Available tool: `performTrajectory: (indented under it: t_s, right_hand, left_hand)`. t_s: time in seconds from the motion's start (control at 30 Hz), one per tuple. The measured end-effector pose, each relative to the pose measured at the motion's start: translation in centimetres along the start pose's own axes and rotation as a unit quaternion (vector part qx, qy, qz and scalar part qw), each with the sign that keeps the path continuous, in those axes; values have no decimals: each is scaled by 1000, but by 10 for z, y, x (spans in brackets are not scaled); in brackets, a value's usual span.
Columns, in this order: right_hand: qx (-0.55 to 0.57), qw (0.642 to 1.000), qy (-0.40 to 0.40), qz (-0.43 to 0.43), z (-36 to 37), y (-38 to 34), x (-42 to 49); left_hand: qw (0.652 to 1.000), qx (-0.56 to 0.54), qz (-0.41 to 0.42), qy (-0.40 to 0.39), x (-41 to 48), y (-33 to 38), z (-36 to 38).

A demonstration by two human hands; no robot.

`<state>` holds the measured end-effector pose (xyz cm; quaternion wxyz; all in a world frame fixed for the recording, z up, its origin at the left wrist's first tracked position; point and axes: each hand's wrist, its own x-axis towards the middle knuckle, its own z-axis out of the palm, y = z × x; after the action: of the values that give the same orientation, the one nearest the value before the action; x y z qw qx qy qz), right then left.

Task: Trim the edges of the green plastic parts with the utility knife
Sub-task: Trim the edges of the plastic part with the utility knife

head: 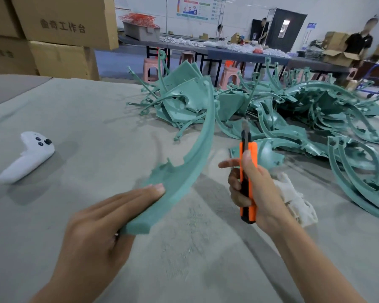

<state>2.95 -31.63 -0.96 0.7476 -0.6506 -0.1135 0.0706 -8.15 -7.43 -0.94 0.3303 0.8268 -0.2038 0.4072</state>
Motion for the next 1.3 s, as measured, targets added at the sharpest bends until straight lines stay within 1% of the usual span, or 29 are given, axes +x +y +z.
performTrajectory:
  t_s: [0.1, 0.23, 0.43, 0.57, 0.7, 0.8, 0.83, 0.9, 0.97, 1.0, 1.03, 1.07, 1.1, 1.13, 1.17, 1.2, 1.23, 1.27, 1.3]
  right_hand:
    - [31, 998, -41, -22, 18, -2, -13]
    - [15, 999, -35, -2, 34, -5, -22]
    - [52, 998, -38, -2, 38, -7, -26]
    - [70, 996, -61, 16, 43, -6, -28]
    - [71, 992, -100, 37, 52, 1, -32]
    - [82, 990, -107, 39, 55, 5, -33]
    - [80, 991, -101, 31, 55, 6, -32]
    - [74, 994, -82, 18, 53, 7, -30]
    - [84, 995, -46, 14, 51, 7, -29]
    - [91, 995, -27, 13, 50, 7, -29]
    - [98, 995, -12, 9, 50, 7, -28]
    - [103, 995, -4, 5, 50, 7, -28]
    - [108, 994, 0, 3, 51, 7, -28]
    - [112, 994, 0, 1, 53, 7, -28]
    - [116, 993, -3, -1, 54, 7, -28]
    - [117, 993, -13, -3, 56, 8, -29]
    - [112, 993, -26, -3, 57, 9, -30]
    - [100, 994, -41, -1, 59, 9, -31]
    - [89, 994, -57, 2, 60, 10, -32]
  left_hand:
    - [996, 69, 49, -9, -7, -5, 5]
    - [991, 93, 87, -42, -12, -7, 9]
    - [985, 120, 109, -60, -14, -4, 13]
    - [980, 151, 113, -62, -16, -4, 16]
    - [977, 180, 97, -52, -16, -3, 19]
    - [977, 194, 78, -39, -16, -4, 22]
    - [978, 197, 58, -27, -14, -4, 24]
    - [983, 182, -29, 12, -11, -3, 28]
    - [979, 141, -135, 52, -9, -1, 31]
    - [974, 95, -192, 79, -10, 1, 33]
    - [961, 17, -254, 109, -11, 2, 34]
    - [937, -92, -310, 134, -11, 2, 34]
    - [897, -226, -354, 136, -11, 1, 33]
    - [846, -365, -374, 101, -11, -1, 34]
    - [800, -469, -373, 38, -10, -1, 35]
    - [778, -515, -360, -26, -8, -1, 37]
    - [766, -532, -354, -65, -7, 1, 38]
    - [758, -543, -353, -79, -8, 4, 40]
    - [741, -559, -365, -71, -8, 5, 41]
